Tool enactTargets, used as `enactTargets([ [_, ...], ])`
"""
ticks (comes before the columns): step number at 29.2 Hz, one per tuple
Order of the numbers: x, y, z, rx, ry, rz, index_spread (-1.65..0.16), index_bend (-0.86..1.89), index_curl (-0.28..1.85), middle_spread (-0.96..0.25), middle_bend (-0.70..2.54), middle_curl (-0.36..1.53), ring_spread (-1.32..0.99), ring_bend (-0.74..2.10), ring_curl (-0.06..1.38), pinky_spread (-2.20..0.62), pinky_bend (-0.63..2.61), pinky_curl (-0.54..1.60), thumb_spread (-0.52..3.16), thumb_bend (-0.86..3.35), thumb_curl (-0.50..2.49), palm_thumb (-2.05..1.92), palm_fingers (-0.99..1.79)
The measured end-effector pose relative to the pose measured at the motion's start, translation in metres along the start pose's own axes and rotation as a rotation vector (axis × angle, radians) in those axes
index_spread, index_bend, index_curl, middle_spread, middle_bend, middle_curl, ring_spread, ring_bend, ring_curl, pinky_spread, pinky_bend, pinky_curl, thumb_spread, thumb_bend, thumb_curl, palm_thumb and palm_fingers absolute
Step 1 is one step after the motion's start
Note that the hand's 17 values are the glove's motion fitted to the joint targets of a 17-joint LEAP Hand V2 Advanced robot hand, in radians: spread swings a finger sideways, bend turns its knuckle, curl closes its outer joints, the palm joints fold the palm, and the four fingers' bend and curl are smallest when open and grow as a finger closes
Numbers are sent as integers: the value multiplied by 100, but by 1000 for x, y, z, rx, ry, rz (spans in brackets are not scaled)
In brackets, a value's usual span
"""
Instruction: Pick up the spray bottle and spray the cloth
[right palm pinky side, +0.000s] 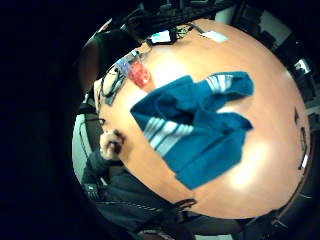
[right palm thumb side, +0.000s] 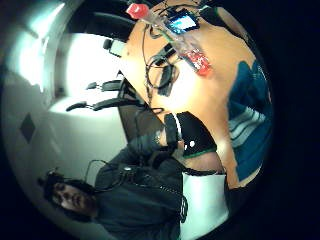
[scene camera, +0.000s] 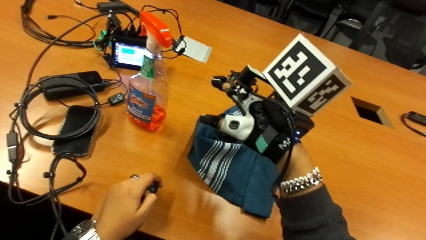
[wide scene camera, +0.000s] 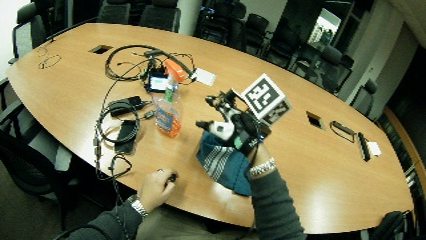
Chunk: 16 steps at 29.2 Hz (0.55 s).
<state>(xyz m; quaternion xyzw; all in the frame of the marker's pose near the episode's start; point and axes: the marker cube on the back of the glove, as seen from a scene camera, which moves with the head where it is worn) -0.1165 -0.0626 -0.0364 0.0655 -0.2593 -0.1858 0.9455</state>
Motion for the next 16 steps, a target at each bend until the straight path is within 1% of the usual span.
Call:
enactTargets([
  [3, 1, 27, -3, 8, 114, 8, -36, 17, 32, -6, 22, 38, -3, 36, 33, 25, 33, 34, 106, -4, 51, 69, 47],
  [5, 4, 45, -3, 15, 179, 19, -36, 10, 30, -6, 22, 38, -2, 36, 34, 26, 35, 35, 108, -4, 49, 66, 43],
  [9, 12, 76, -1, 26, 281, 76, -36, 9, 27, -5, 24, 39, -2, 33, 33, 26, 37, 35, 110, -4, 46, 61, 40],
  [12, 18, 93, 2, 27, 310, 120, -37, 12, 27, -5, 23, 38, -1, 31, 32, 26, 38, 36, 112, -4, 44, 59, 37],
  [16, 25, 104, 6, 34, 275, 150, -37, 13, 26, -5, 23, 38, -1, 28, 31, 26, 38, 36, 113, -3, 43, 58, 35],
])
